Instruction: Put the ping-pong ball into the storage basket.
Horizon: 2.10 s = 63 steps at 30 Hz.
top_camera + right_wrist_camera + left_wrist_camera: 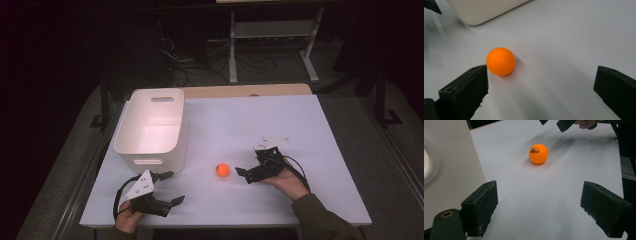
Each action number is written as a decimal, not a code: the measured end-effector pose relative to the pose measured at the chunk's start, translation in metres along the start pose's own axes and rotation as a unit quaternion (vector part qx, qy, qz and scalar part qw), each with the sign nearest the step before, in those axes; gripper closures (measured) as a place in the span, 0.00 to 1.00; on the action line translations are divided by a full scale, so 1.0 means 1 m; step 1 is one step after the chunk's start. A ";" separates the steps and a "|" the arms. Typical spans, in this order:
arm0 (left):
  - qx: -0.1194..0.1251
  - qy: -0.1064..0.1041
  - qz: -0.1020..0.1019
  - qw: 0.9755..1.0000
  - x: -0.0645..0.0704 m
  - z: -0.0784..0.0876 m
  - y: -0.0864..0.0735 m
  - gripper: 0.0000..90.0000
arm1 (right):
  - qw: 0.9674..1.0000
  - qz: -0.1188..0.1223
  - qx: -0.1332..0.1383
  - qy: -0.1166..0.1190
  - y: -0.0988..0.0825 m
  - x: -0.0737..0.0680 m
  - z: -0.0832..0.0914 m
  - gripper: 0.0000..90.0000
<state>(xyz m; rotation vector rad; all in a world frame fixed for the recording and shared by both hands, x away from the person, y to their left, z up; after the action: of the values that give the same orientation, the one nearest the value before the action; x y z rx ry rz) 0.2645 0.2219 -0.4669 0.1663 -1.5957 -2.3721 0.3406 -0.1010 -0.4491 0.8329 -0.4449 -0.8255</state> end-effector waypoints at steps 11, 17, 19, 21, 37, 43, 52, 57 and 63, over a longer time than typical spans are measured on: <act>0.000 0.000 0.000 1.000 0.000 0.000 0.000 0.16 | 1.000 0.006 0.004 0.005 0.008 -0.005 -0.006 0.00; 0.000 0.000 -0.001 1.000 0.000 0.000 0.000 0.16 | 1.000 0.006 0.006 0.006 0.012 -0.006 -0.008 0.00; 0.000 0.000 -0.001 1.000 0.000 0.000 0.000 0.16 | 1.000 0.007 0.006 0.007 0.013 -0.007 -0.009 0.00; 0.000 0.000 0.000 1.000 0.000 0.000 0.000 0.16 | 1.000 0.007 0.007 0.009 0.014 -0.007 -0.010 0.00; 0.000 0.000 -0.001 1.000 0.000 0.000 0.000 0.16 | 1.000 0.009 0.012 0.012 0.023 -0.010 -0.018 0.00; 0.000 0.000 -0.001 1.000 0.000 0.000 0.000 0.16 | 1.000 0.007 0.014 0.015 0.027 -0.011 -0.022 0.00; 0.000 -0.001 -0.001 1.000 0.000 0.000 0.000 0.16 | 1.000 0.004 0.017 0.022 0.029 -0.014 -0.027 0.00; -0.004 -0.002 -0.003 1.000 0.000 0.000 0.000 0.16 | 0.999 0.006 0.012 0.029 0.028 -0.017 -0.032 0.00; -0.004 -0.003 -0.003 1.000 0.001 -0.001 0.000 0.16 | 0.999 0.014 0.005 0.035 0.026 -0.020 -0.034 0.00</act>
<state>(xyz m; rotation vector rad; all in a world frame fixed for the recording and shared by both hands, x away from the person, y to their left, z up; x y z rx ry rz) 0.2641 0.2212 -0.4671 0.1640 -1.5904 -2.3855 0.3624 -0.0588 -0.4500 0.8597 -0.3987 -0.7661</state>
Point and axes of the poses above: each handheld gripper's, and its own axes: z roughly backward along the jaws, y roughly out of its top, x roughly to its right, the point moved 4 cm from there along -z, roughly forward along the jaws, and after that the axes turned 13 degrees about -y, right-handed, at the moved point
